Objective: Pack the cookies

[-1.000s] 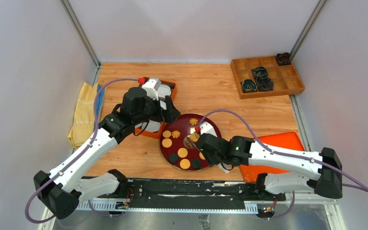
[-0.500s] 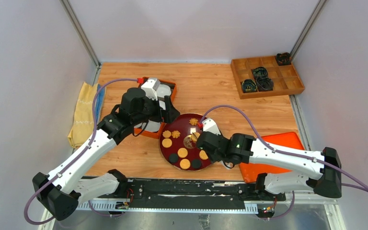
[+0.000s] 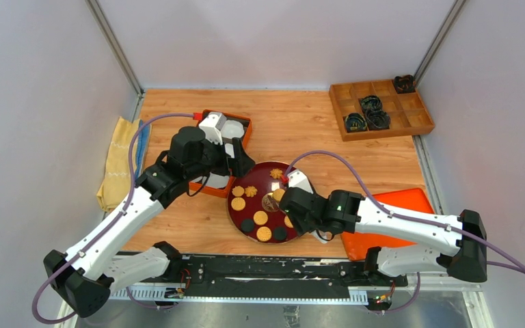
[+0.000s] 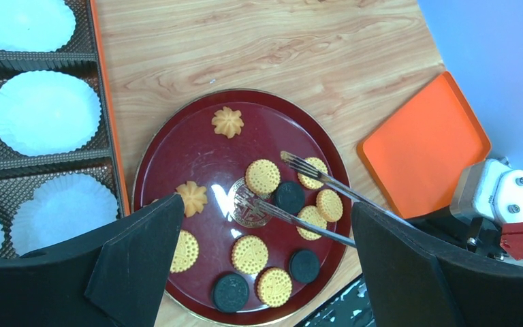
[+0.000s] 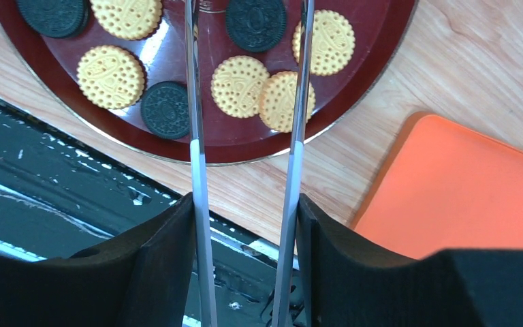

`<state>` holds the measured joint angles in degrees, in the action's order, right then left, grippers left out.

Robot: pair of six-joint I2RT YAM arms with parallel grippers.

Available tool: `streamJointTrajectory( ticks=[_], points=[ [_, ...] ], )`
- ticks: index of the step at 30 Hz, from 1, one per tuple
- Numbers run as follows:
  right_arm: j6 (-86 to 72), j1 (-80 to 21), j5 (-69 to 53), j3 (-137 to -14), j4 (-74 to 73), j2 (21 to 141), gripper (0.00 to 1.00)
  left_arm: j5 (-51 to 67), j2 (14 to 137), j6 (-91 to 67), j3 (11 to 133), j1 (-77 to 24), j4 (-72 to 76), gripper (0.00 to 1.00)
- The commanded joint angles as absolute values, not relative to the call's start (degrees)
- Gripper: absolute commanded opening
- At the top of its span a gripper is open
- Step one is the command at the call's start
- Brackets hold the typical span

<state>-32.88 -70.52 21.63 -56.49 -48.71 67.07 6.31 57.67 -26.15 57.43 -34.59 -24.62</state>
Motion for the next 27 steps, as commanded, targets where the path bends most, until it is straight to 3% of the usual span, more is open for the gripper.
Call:
streamJointTrajectory(
  ticks=[1, 14, 24, 27],
  points=[
    [-33.69, -71.27, 19.12, -55.87, -46.33, 66.52, 0.55, 6.56, 56.62, -26.16, 57.75, -34.76, -25.95, 1.0],
    [-35.04, -70.93, 22.68, -54.43, -45.39, 71.8, 0.57, 6.52, 57.21, -26.01, 57.39, -34.75, -25.32, 1.0],
    [-34.38, -70.84, 19.04, -56.69, -44.73, 72.29, 0.46, 6.56, 56.31, -25.97, 57.44, -34.76, -25.54, 1.0],
    [-36.33, -70.4, 19.65, -56.6, -45.63, 72.96, 0.47, 6.66, 55.84, -25.97, 57.47, -34.79, -25.54, 1.0]
  ],
)
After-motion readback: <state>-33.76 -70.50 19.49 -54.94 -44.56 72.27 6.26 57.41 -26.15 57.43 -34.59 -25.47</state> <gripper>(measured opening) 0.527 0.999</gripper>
